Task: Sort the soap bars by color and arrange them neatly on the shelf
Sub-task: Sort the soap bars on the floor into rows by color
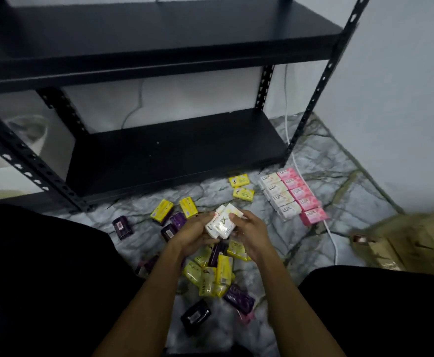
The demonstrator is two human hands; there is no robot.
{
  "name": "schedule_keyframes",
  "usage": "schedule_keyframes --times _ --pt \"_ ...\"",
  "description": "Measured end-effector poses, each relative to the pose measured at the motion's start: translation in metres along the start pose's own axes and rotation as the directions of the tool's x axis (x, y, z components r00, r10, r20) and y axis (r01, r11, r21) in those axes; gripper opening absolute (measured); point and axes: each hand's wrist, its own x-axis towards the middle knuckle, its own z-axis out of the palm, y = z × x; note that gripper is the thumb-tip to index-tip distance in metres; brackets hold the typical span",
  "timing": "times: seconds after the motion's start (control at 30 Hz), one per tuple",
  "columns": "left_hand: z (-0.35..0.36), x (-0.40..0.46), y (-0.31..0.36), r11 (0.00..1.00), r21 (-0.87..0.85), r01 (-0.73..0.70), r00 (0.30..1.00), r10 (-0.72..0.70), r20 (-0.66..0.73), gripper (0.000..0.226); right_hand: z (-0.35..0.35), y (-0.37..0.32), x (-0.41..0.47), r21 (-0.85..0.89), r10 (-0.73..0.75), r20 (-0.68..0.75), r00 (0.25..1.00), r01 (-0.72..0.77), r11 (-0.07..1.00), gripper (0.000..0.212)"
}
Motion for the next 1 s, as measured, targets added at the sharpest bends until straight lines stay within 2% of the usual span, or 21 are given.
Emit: schedule_keyframes --times 0.1,0.17,0.3,0.43,0.57,0.67,0.77,0.9,1.0 --pt "0.016 -0.009 0.008 0.999 -0.041 -0.002 0.998 0.004 0.061 0.033 -0.012 -0.004 -0.005 0.006 -0.004 0.012 1.0 0.004 1.0 0.025" --pt "0.023 -0.01 0.011 1.0 -0.001 -0.007 0.996 0.007 0.084 0.032 -0.017 -0.004 -0.008 0.032 0.004 -0.004 1.0 -0.003 0.999 0.024" --pt "0.037 -0.003 0.005 0.983 0.179 -0.032 0.997 0.018 0.08 0.028 -0.028 0.003 -0.012 0.192 0.093 -0.019 0.995 -0.088 0.978 0.029" --pt "0.06 0.011 -0.011 0.923 0.378 -0.067 0.995 0.035 0.092 0.022 -0.052 0.017 -0.014 0.369 0.218 -0.071 0.973 -0.177 0.912 0.035" --pt "0.09 0.03 -0.025 0.827 0.556 -0.089 0.987 -0.002 0.162 0.033 -0.082 0.027 -0.007 0.536 0.29 -0.098 0.952 -0.195 0.821 0.039" --pt "0.116 0.044 -0.028 0.775 0.616 -0.138 0.979 0.014 0.202 0.036 -0.109 0.026 0.01 0.604 0.283 -0.138 0.949 -0.146 0.784 0.045" --pt "0.138 0.072 -0.023 0.691 0.694 -0.202 0.967 0.029 0.252 0.025 -0.141 0.022 0.035 0.652 0.306 -0.235 0.923 -0.084 0.753 0.052" --pt "0.161 0.128 -0.013 0.526 0.808 -0.266 0.959 0.064 0.275 0.036 -0.185 0.024 0.083 0.7 0.413 -0.407 0.815 -0.012 0.714 0.022" --pt "0.182 0.17 -0.007 0.365 0.863 -0.349 0.937 0.165 0.308 0.035 -0.202 0.033 0.123 0.698 0.479 -0.504 0.719 0.012 0.716 0.021"
